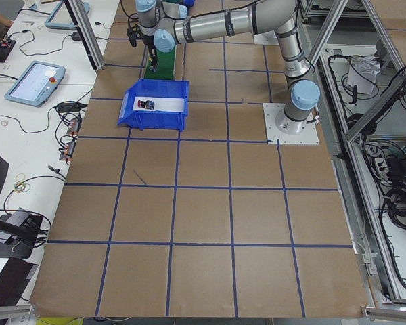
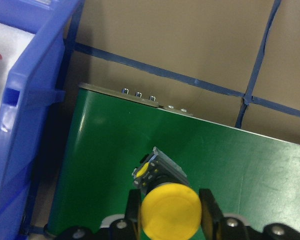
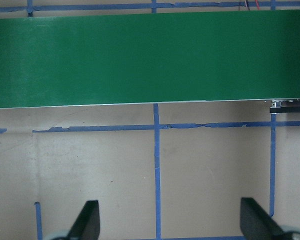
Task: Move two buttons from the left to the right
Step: 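Carry the yellow button to the conveyor and release it, then raise the left gripper and move it back over the blue bin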
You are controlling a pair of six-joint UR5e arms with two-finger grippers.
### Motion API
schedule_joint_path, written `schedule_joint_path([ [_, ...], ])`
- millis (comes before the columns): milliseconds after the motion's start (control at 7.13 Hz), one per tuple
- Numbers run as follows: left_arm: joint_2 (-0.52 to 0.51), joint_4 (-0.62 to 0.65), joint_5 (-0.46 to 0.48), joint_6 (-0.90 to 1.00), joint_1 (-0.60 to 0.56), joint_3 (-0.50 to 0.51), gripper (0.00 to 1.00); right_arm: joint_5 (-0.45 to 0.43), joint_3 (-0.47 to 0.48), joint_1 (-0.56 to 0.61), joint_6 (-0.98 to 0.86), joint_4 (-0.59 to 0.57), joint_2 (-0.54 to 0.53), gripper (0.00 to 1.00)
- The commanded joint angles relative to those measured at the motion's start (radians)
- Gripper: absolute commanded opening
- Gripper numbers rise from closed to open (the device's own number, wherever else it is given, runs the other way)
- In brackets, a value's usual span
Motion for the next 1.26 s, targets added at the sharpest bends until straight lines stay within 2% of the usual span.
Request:
schedule_joint_path([
  [0, -0.004, 0.007, -0.001, 0.002, 0.000, -0.001, 0.69, 0.000, 0.000, 0.002, 0.003, 0.000, 0.000, 1.00],
  [140, -0.004, 0.005, 0.001, 0.000, 0.000, -0.001, 0.91, 0.000, 0.000, 0.002, 0.005, 0.000, 0.000, 1.00],
  [281, -0.003, 0.005, 0.001, 0.000, 0.000, 0.001, 1.00, 0.001, 0.000, 0.001, 0.005, 0.000, 0.000, 1.00],
  [701, 0.061, -0.027, 0.011, 0.037, 0.008, 0.018, 1.00, -0.010, 0.000, -0.007, 0.005, 0.000, 0.001, 1.00],
  [842, 0.092, -0.059, 0.013, 0.087, 0.047, 0.028, 1.00, -0.007, 0.002, -0.010, 0.005, 0.000, 0.001, 1.00],
  [1122, 0.109, -0.067, 0.005, 0.291, 0.203, 0.022, 1.00, -0.003, 0.002, -0.006, 0.005, 0.001, 0.000, 1.00],
])
